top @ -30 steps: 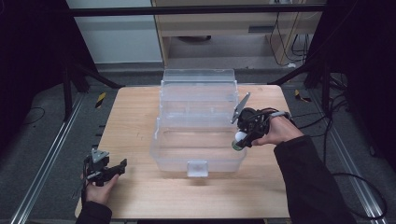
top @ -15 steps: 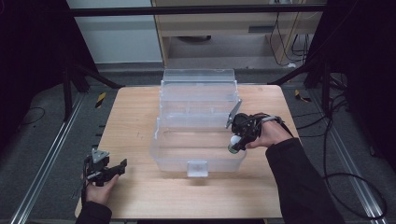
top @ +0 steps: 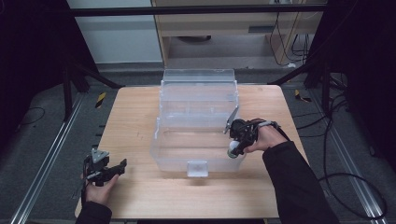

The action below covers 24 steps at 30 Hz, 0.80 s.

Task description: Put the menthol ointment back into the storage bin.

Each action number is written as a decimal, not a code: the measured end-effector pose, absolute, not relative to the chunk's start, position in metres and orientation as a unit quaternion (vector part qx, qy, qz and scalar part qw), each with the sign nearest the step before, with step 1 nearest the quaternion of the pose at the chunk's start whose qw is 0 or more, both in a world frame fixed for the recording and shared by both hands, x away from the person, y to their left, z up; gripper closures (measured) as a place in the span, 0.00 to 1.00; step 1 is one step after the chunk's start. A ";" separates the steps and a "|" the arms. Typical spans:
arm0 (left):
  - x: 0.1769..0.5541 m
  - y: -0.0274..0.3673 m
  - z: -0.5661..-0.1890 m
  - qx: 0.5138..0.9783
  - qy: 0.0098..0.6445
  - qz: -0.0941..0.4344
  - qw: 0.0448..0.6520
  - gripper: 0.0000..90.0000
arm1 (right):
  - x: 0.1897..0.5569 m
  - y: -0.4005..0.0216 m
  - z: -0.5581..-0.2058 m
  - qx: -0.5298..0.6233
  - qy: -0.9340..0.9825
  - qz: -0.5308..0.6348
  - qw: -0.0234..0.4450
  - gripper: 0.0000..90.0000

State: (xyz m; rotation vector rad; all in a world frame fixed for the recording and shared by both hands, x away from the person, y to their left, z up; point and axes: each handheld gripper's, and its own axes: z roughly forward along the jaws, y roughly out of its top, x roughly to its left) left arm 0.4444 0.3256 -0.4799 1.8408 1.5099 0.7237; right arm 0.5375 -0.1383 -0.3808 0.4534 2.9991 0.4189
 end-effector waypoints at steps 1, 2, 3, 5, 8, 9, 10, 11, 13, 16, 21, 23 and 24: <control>0.444 0.325 -0.480 0.701 0.575 0.275 0.320 0.31 | 0.538 -0.138 -0.383 0.147 0.979 0.135 0.039 0.56; 0.445 0.325 -0.480 0.700 0.575 0.276 0.321 0.31 | 0.537 -0.138 -0.384 0.149 0.979 0.133 0.039 0.56; 0.445 0.325 -0.480 0.700 0.575 0.276 0.321 0.31 | 0.538 -0.139 -0.386 0.147 0.980 0.132 0.040 0.56; 0.444 0.325 -0.480 0.700 0.575 0.276 0.321 0.31 | 0.538 -0.140 -0.388 0.147 0.980 0.132 0.038 0.56; 0.444 0.325 -0.480 0.700 0.575 0.276 0.321 0.31 | 0.537 -0.141 -0.392 0.147 0.980 0.132 0.037 0.56; 0.445 0.325 -0.480 0.701 0.575 0.276 0.320 0.31 | 0.537 -0.142 -0.393 0.149 0.979 0.131 0.036 0.56; 0.445 0.325 -0.480 0.700 0.575 0.276 0.320 0.31 | 0.537 -0.142 -0.394 0.149 0.979 0.132 0.034 0.56; 0.445 0.325 -0.480 0.700 0.575 0.276 0.320 0.31 | 0.537 -0.143 -0.395 0.148 0.980 0.132 0.034 0.56; 0.445 0.325 -0.480 0.701 0.575 0.276 0.320 0.31 | 0.537 -0.143 -0.397 0.148 0.980 0.128 0.035 0.56; 0.445 0.325 -0.480 0.701 0.575 0.276 0.320 0.31 | 0.537 -0.144 -0.398 0.149 0.980 0.130 0.032 0.56; 0.445 0.325 -0.480 0.701 0.575 0.276 0.320 0.31 | 0.538 -0.143 -0.403 0.147 0.980 0.130 0.030 0.56; 0.445 0.325 -0.480 0.701 0.575 0.275 0.319 0.31 | 0.538 -0.143 -0.404 0.148 0.980 0.129 0.029 0.56; 0.445 0.325 -0.480 0.701 0.575 0.276 0.320 0.31 | 0.538 -0.143 -0.404 0.148 0.980 0.129 0.029 0.56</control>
